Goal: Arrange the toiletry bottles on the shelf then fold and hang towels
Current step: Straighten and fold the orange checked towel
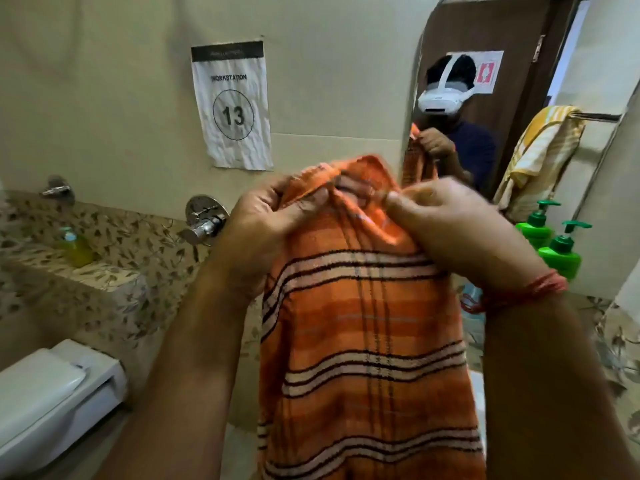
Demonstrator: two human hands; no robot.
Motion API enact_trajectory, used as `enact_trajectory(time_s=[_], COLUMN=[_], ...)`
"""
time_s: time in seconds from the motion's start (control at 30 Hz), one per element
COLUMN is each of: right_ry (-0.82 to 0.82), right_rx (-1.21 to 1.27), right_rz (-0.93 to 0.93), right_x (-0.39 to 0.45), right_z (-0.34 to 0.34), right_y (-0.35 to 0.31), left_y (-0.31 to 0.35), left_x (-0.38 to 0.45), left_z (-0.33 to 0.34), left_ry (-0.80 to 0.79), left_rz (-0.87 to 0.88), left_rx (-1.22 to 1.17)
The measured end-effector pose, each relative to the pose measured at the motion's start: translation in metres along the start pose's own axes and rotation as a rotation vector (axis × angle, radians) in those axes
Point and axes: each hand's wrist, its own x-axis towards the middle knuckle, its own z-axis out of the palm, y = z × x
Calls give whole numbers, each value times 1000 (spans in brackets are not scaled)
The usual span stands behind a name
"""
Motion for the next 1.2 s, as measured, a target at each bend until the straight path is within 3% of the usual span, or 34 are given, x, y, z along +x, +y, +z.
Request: enact_trajectory(time_s=[0.03, 0.1, 0.17, 0.23, 0.33, 0.4, 0.53, 0.67, 0.8, 1.0, 1.07, 1.2], right_ry=[-115, -268, -317, -337, -297, -289, -61, -249, -267, 108, 198, 469], right_rx=[-158, -33, 460, 1028, 1373, 1366, 1143, 1352, 1545, 1377, 1286, 812], right_rz=[-46, -183, -239, -144, -84, -110, -70, -62, -77, -38, 1, -41], right_x=[-2, -8, -13, -21, -29, -29, -24, -29, -32, -26, -24, -24], right_z=[-1, 5, 16, 27, 39, 43, 38, 29, 39, 28, 17, -14], right_y=[-2, -7, -9, -10, -11, -19, -27, -30, -43, -40, -32, -9], left_y=[2, 7, 14, 22, 32, 34, 24, 21, 25, 5, -7, -24], left_x=[0, -1, 1, 3, 4, 5, 7, 3, 5, 1, -1, -4], left_z=[6, 17, 22, 22, 23, 27, 30, 29, 37, 35, 27, -3], left_ry=[-43, -112, -125, -111, -177, -186, -109, -81, -77, -56, -96, -94], left_rz=[7, 3, -12, 7, 56, 49, 4, 15, 59, -13, -13, -33], left_rx=[43, 76, -2, -73, -57, -33, -80, -76, -102, -6, 137, 535])
